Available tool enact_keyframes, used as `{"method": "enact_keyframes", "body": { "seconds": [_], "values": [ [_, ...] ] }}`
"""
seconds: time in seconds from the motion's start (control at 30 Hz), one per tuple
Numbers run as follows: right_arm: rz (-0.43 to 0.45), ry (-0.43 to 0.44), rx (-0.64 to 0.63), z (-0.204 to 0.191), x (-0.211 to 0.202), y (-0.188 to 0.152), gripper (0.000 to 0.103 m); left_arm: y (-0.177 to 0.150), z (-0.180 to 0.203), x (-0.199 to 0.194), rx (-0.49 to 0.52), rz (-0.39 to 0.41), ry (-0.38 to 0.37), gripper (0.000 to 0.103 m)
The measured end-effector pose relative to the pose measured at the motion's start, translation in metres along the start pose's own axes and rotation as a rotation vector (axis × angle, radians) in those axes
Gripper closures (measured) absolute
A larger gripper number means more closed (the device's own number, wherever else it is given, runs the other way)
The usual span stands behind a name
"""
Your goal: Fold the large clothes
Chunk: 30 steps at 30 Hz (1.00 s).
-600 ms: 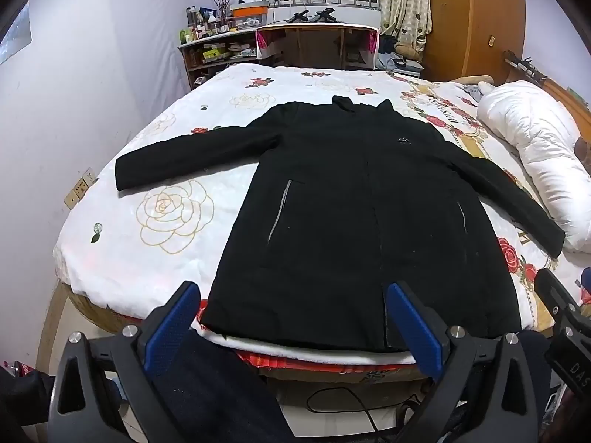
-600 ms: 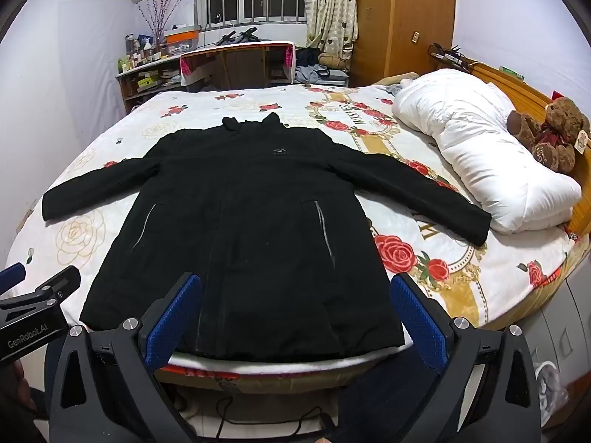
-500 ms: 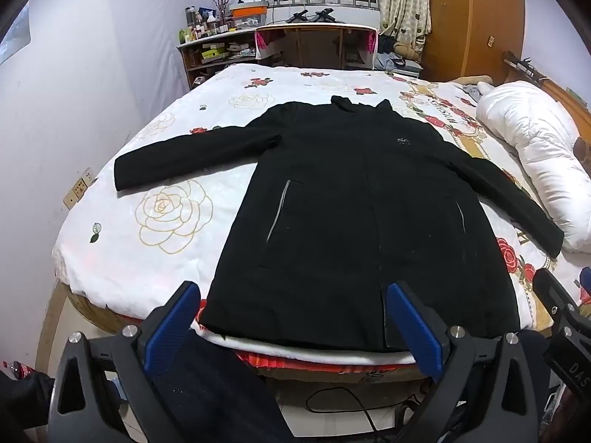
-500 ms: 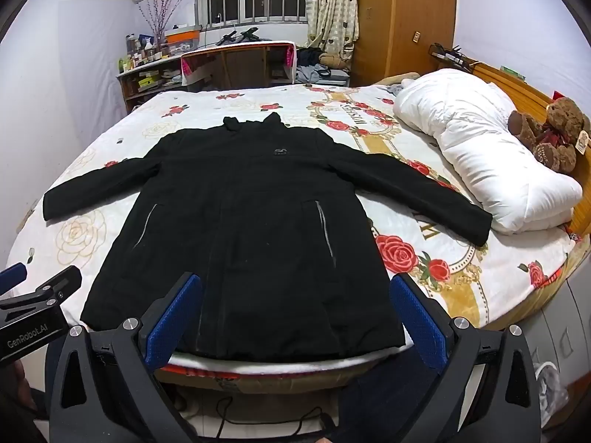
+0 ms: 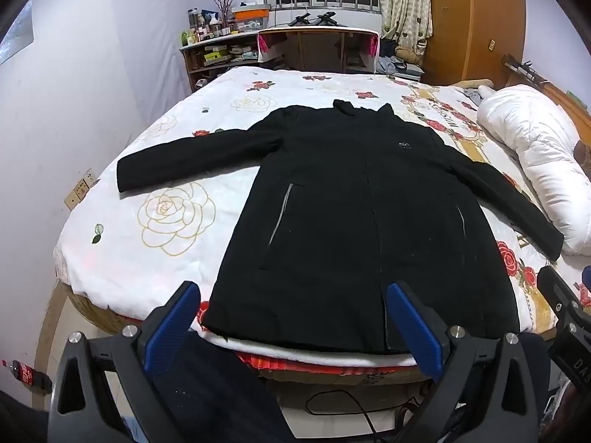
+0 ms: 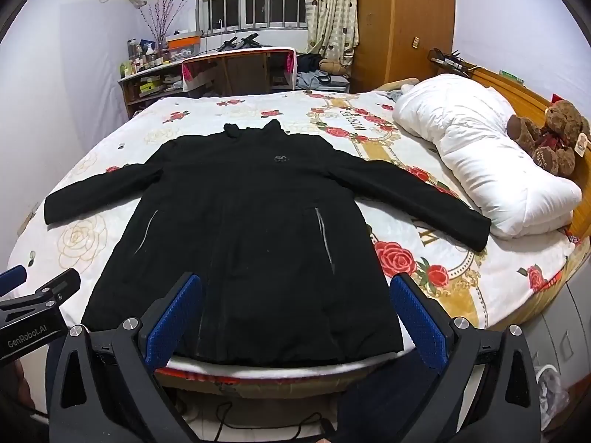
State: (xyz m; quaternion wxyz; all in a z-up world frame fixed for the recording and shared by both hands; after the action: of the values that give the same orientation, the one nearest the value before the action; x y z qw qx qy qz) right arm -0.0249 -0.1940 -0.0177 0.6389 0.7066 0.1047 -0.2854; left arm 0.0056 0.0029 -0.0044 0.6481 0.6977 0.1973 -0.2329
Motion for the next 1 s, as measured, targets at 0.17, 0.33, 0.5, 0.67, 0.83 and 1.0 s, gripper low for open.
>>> {"method": "enact_keyframes", "body": {
  "seconds": [0.17, 0.33, 0.5, 0.67, 0.83, 1.0],
  "values": [
    [-0.002, 0.006, 0.004, 0.002, 0.0009, -0.0013, 0.001, -0.0005, 0.0009, 0.0005, 0.001, 0.002, 0.002, 0.001],
    [-0.002, 0.005, 0.005, 0.0026, 0.0007, -0.0013, 0.001, -0.0015, -0.0006, 0.0014, -0.007, -0.001, 0.004, 0.001],
    [-0.002, 0.006, 0.004, 0.0024, 0.0007, -0.0016, 0.001, -0.0016, -0.0021, 0.002, -0.009, -0.004, 0.002, 0.001],
    [-0.001, 0.005, 0.005, 0.0022, 0.0008, -0.0022, 0.001, -0.0016, -0.0021, 0.0028, -0.007, -0.006, -0.002, 0.001],
    [-0.001, 0.005, 0.003, 0.0017, 0.0008, -0.0023, 0.001, -0.0024, -0.002, 0.0029, -0.01, -0.007, 0.0, 0.001],
    [-0.001, 0.004, 0.003, 0.002, 0.0007, -0.0022, 0.001, -0.0027, -0.0018, 0.0022, -0.007, -0.006, 0.005, 0.001]
  ]
}}
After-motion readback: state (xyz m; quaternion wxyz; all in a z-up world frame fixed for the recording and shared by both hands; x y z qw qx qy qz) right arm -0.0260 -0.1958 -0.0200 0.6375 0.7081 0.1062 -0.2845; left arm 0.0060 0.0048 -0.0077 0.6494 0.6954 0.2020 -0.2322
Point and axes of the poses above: each gripper's, at about its wrist camera, not at the fingertips, and x roughly the way its jaws point, z to its right, y to its top, the point moved 1 cm from there along x, roughly the way its jaws point, and after that the axes turned 14 degrees about z, right-handed, at the moved point
